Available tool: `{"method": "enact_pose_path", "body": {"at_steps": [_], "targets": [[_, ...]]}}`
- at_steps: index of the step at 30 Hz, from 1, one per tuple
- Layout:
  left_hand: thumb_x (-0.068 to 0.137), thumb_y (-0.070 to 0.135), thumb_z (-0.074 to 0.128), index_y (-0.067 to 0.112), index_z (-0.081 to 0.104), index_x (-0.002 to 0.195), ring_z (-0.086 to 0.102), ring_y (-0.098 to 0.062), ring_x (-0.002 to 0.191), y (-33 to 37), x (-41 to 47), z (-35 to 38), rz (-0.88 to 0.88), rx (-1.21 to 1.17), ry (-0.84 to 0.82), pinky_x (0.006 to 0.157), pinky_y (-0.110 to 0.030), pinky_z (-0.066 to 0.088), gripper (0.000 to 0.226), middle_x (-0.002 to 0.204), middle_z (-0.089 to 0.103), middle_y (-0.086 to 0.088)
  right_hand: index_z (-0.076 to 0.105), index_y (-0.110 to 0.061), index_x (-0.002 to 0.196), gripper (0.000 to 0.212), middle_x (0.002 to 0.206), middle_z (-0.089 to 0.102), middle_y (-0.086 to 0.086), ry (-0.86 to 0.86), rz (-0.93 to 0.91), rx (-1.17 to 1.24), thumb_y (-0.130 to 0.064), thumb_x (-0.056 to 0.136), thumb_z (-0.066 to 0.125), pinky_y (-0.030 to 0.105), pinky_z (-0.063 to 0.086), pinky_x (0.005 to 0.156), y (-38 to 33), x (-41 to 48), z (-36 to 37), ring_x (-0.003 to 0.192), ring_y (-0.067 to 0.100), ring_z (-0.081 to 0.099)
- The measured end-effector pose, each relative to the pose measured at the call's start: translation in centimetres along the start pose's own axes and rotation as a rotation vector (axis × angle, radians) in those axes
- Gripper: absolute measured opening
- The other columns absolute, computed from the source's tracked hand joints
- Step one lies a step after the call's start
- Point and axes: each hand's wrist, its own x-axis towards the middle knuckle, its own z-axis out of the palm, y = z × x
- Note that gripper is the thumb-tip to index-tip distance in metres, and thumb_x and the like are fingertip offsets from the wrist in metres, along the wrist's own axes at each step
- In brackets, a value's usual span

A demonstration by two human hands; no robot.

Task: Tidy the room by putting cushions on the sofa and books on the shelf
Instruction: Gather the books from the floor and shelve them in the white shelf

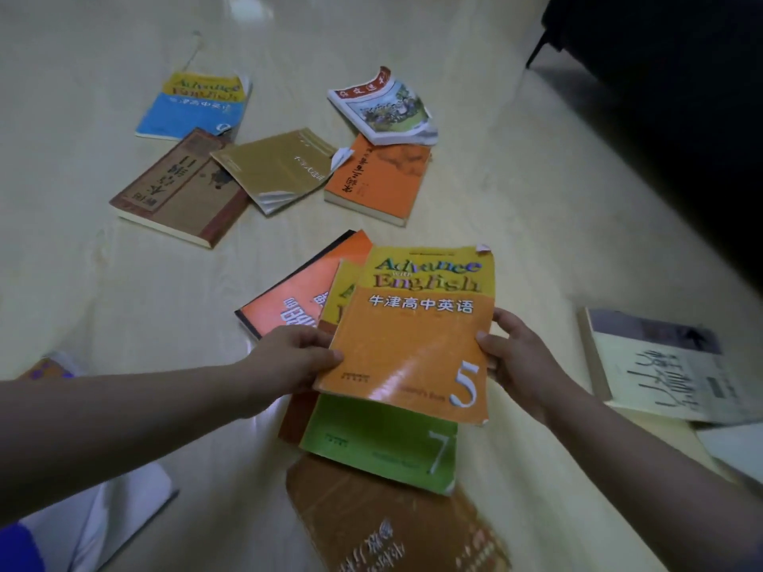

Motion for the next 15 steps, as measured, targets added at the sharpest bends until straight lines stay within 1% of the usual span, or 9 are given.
{"method": "enact_pose_path", "body": {"at_steps": [2,4,6,7,9,11,13,14,15], "targets": [[0.087,0.009,0.066,0.006,0.067,0.095,0.070,-0.025,0.081,-0.9,-0.1,1.0,-0.007,0.042,0.034,0.073,-0.033,0.059,0.009,0.090,0.072,-0.013,0.054,-0.015,0.118,0.028,0.062,0.068,-0.004,0.014,0.035,-0.075,0.000,0.096,0.045,0.028,0.052,0.064,0.9,-0.3,-0.7,0.051,0.008,0.061],[0.084,0.011,0.069,0.010,0.068,0.091,0.069,-0.021,0.075,-1.7,0.1,1.2,0.052,0.214,0.110,0.069,-0.032,0.058,0.007,0.081,0.072,-0.007,0.060,-0.013,0.113,0.025,0.086,0.073,0.011,0.055,0.075,-0.178,-0.002,0.093,0.049,0.037,0.053,0.076,1.9,-0.1,-0.6,0.071,0.020,0.066],[0.082,0.010,0.068,0.016,0.068,0.083,0.064,-0.015,0.068,-1.9,0.1,1.3,0.128,0.441,0.190,0.059,-0.023,0.051,0.006,0.073,0.067,0.001,0.065,-0.010,0.105,0.021,0.095,0.070,0.013,0.127,0.080,-0.309,-0.004,0.090,0.053,0.030,0.053,0.071,2.9,0.4,0.1,0.083,0.026,0.064],[0.082,0.009,0.066,0.019,0.066,0.079,0.064,-0.015,0.069,-1.9,0.1,1.3,0.148,0.504,0.222,0.060,-0.024,0.050,0.010,0.073,0.065,0.003,0.065,-0.008,0.107,0.020,0.098,0.066,0.012,0.181,0.063,-0.402,-0.007,0.089,0.055,0.029,0.051,0.070,3.1,0.7,0.5,0.089,0.027,0.063],[0.082,0.008,0.063,0.019,0.065,0.077,0.066,-0.019,0.071,-1.8,0.2,0.9,0.170,0.525,0.252,0.069,-0.034,0.056,0.012,0.074,0.066,0.003,0.056,-0.005,0.124,0.036,0.114,0.059,0.012,0.258,0.005,-0.594,-0.014,0.090,0.059,0.028,0.045,0.077,2.8,0.9,1.8,0.100,0.025,0.058],[0.081,0.009,0.063,0.014,0.068,0.083,0.067,-0.021,0.075,-1.4,0.5,0.5,0.210,0.501,0.259,0.076,-0.040,0.056,0.007,0.078,0.068,0.001,0.047,-0.006,0.136,0.048,0.129,0.054,0.012,0.233,-0.122,-0.706,-0.014,0.090,0.060,0.025,0.038,0.078,1.9,1.2,2.6,0.107,0.022,0.054],[0.082,0.011,0.064,0.011,0.069,0.088,0.065,-0.019,0.079,-0.8,0.9,-0.7,0.262,0.485,0.293,0.075,-0.032,0.054,0.008,0.082,0.068,0.001,0.045,-0.011,0.139,0.051,0.137,0.051,0.009,0.169,-0.206,-0.777,-0.014,0.090,0.059,0.026,0.039,0.086,0.7,2.1,4.0,0.121,0.023,0.051],[0.083,0.011,0.064,0.011,0.069,0.091,0.063,-0.017,0.079,-0.4,1.1,-1.2,0.282,0.481,0.319,0.073,-0.025,0.051,0.010,0.083,0.067,0.002,0.046,-0.013,0.138,0.050,0.139,0.050,0.008,0.146,-0.227,-0.795,-0.015,0.090,0.058,0.027,0.039,0.090,0.1,2.5,4.6,0.124,0.023,0.050],[0.083,0.010,0.064,0.012,0.068,0.093,0.062,-0.016,0.079,0.1,1.3,-2.0,0.291,0.464,0.345,0.072,-0.022,0.048,0.011,0.083,0.066,0.003,0.048,-0.014,0.137,0.047,0.138,0.051,0.007,0.125,-0.242,-0.802,-0.016,0.091,0.058,0.028,0.039,0.092,-0.7,3.0,5.6,0.124,0.022,0.050]]}}
